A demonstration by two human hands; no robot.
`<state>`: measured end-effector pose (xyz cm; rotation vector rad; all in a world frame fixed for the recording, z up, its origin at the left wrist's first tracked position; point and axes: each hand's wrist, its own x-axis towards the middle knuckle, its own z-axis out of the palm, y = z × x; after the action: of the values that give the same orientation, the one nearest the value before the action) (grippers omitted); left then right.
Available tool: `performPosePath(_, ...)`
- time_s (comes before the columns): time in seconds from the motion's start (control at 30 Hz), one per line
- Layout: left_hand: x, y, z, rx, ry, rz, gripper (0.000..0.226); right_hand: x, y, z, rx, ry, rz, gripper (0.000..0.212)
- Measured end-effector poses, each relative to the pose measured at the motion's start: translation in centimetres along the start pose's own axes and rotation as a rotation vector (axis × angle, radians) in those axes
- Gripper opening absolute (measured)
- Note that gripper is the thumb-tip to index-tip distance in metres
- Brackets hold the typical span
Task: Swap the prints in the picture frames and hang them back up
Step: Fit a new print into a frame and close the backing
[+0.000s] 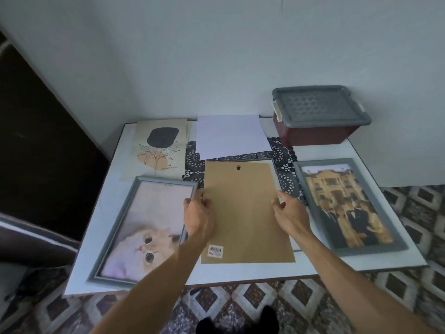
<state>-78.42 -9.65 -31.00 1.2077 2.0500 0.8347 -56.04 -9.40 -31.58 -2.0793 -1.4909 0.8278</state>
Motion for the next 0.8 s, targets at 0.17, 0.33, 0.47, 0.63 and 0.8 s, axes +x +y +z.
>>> performPosePath(0.17,0.2,0.9,3.8,0.029,-0.021,-0.068,0.039,2.9,2.4,-1.8,-0.023,-0.019,-0.020,0.043)
performPosePath(0.33,0.6,1.4,5.5,0.064,-0.010,-0.096,0.041,4.7,3.4,-2.4,-0.066,-0.036,-0.061,0.043)
performPosePath(0.47,0.7,1.5,6.0,0.069,0.053,-0.069,0.040,5.3,4.0,-2.2,-0.053,-0.042,-0.083,0.044)
performPosePath(0.63,0.7,1.1,6.1,0.042,0.097,-0.005,0.036,5.1,4.8,-2.1,-0.017,-0.037,-0.105,0.046)
performPosePath(0.8,1.6,0.7,6.2,0.113,0.043,-0.024,0.037,4.9,4.5,-2.0,-0.036,-0.026,-0.095,0.046)
